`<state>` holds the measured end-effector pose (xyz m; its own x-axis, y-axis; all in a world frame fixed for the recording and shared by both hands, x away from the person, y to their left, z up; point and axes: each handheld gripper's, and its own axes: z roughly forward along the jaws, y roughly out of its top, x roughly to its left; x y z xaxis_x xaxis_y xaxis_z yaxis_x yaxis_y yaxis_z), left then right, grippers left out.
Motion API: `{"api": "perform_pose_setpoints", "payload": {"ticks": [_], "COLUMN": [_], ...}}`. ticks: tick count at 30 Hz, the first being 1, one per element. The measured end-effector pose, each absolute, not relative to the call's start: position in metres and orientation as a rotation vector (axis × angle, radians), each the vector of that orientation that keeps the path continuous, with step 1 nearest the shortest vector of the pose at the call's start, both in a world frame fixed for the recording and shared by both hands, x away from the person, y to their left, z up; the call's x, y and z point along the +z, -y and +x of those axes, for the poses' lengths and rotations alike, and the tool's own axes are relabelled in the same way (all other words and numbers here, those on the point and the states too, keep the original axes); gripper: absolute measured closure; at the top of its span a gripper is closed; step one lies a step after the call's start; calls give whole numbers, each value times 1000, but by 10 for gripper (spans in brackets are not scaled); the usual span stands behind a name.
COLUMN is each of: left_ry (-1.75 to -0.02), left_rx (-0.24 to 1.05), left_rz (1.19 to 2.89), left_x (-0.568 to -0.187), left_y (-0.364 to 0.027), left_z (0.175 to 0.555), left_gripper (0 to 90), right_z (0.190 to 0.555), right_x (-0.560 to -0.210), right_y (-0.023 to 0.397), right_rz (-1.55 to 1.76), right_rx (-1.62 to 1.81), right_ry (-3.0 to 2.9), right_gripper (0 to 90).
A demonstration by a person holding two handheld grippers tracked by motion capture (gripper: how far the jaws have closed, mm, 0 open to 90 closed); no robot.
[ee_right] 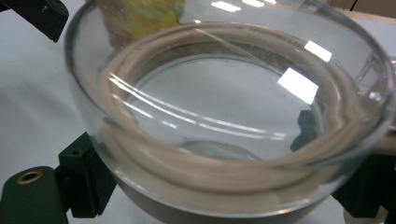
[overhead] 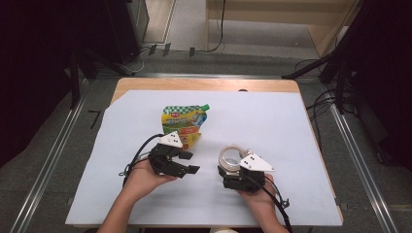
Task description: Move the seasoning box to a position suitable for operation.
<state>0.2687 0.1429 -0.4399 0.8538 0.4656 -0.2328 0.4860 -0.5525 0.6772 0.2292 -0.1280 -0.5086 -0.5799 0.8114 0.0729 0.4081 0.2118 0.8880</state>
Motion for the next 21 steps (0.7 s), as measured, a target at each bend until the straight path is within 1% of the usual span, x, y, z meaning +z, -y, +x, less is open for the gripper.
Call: {"api": "perform_pose_setpoints", "payload": {"ticks": [10, 15, 19, 21], "left_ry": [-672, -668, -670, -667], "left_rx": [-36, -33, -33, -39], "left_rz": [2252, 2252, 2256, 2259], "left_x": [-442, -442, -443, -443], "left_y": [-139, -138, -137, -135], "left_z": [270, 271, 271, 271], "left_gripper": [421, 423, 423, 423], "right_z": [230, 221, 213, 208], "right_x": [-509, -505, -500, -497], "right_y": [133, 137, 145, 149], "right_rz": [1223, 1239, 1241, 1227], "right_rx": [1373, 1340, 1330, 1329], "right_ry": [-2109, -2141, -2182, -2208], "right_gripper": [87, 87, 102, 132]}}
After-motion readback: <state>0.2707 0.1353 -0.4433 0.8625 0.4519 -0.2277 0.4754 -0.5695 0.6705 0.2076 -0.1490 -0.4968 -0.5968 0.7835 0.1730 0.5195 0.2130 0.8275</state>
